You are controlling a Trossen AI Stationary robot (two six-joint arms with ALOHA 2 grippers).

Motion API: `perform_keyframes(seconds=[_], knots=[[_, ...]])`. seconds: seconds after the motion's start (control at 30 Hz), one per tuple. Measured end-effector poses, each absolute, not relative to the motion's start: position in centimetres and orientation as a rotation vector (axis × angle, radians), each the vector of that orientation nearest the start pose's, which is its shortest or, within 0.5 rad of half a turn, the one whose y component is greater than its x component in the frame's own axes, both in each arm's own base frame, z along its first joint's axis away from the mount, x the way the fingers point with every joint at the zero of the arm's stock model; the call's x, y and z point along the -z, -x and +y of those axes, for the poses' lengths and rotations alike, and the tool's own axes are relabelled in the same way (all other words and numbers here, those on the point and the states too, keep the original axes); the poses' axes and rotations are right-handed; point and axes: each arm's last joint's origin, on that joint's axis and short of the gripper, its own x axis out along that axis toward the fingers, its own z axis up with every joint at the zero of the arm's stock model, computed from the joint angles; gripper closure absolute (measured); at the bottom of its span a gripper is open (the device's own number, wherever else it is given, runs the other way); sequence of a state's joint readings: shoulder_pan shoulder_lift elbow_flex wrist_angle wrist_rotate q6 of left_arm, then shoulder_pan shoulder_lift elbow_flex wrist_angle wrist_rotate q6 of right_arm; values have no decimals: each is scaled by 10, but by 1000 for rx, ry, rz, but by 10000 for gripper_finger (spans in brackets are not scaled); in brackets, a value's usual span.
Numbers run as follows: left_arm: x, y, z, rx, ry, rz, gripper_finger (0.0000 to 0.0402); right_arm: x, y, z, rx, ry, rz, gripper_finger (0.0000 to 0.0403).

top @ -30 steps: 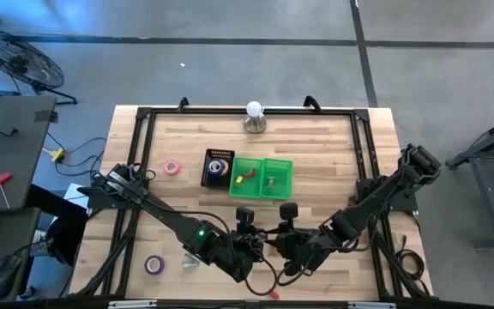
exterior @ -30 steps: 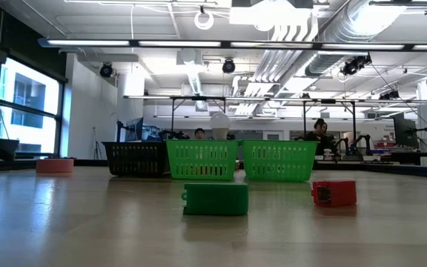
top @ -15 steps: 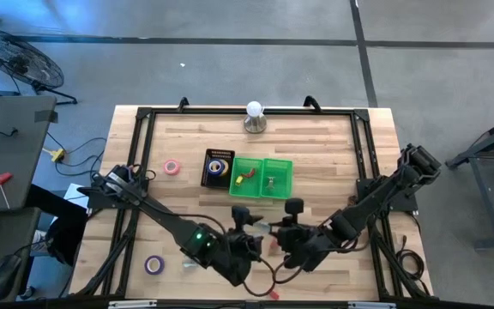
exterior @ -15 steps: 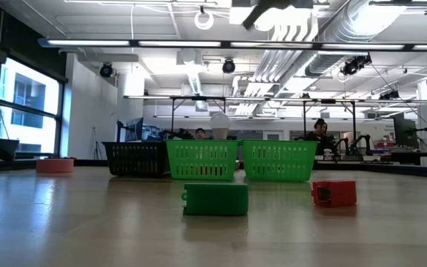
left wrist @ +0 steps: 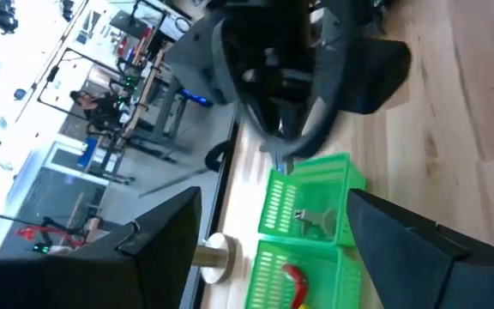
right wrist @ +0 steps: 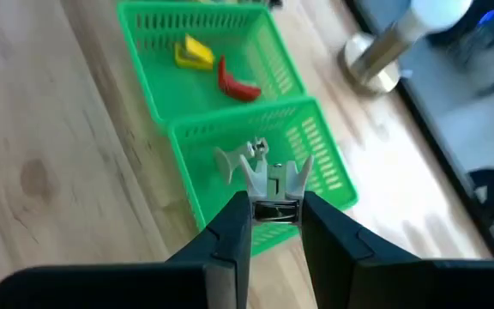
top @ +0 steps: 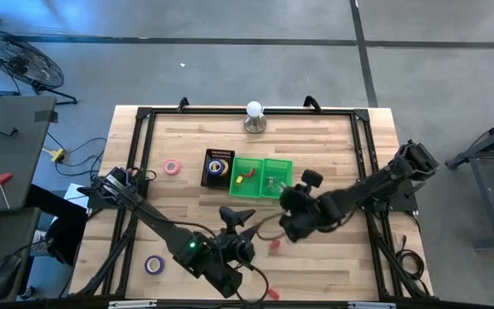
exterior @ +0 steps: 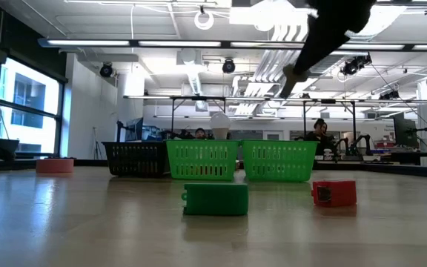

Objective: Pick and place Stapler, Stapler remover, tape
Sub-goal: Put the gray staple remover into the right green bin, then put the top red stapler into the left green bin

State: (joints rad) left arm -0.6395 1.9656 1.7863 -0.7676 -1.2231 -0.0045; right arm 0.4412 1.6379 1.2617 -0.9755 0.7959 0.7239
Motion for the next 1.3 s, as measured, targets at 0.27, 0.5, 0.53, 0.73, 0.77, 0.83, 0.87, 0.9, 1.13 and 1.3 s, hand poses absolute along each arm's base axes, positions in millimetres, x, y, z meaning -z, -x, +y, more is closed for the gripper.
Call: perform_keyframes(seconds=[0.27, 0.5, 0.53, 0.73, 0.77, 0.83, 0.87, 0.9, 1.13, 1.3], knots=[[-291, -351, -215, -510, -630, 653, 122, -229, -308, 61, 516, -26, 1054, 332], [-285, -343, -209, -481, -615, 763, 122, -189, -310, 20, 483, -121, 1019, 332], [-284, -342, -208, -483, -615, 772, 122, -184, -309, 17, 485, -137, 1014, 332], [-281, -337, -205, -449, -613, 854, 122, -175, -307, 8, 487, -171, 1002, 234], [-280, -337, -205, -440, -610, 867, 122, -176, -308, 8, 490, -172, 999, 216], [-279, -337, -204, -420, -596, 892, 122, -180, -310, 8, 492, -173, 986, 189], [-278, -337, -204, -407, -583, 902, 122, -183, -312, 8, 486, -175, 976, 179], [-277, -337, -203, -402, -573, 916, 122, -187, -313, 9, 476, -174, 969, 172], [-261, -333, -200, -389, -588, 979, 122, -209, -323, 17, 377, -210, 979, 160], [-259, -332, -199, -403, -572, 986, 122, -215, -323, 40, 169, -174, 1021, 159]])
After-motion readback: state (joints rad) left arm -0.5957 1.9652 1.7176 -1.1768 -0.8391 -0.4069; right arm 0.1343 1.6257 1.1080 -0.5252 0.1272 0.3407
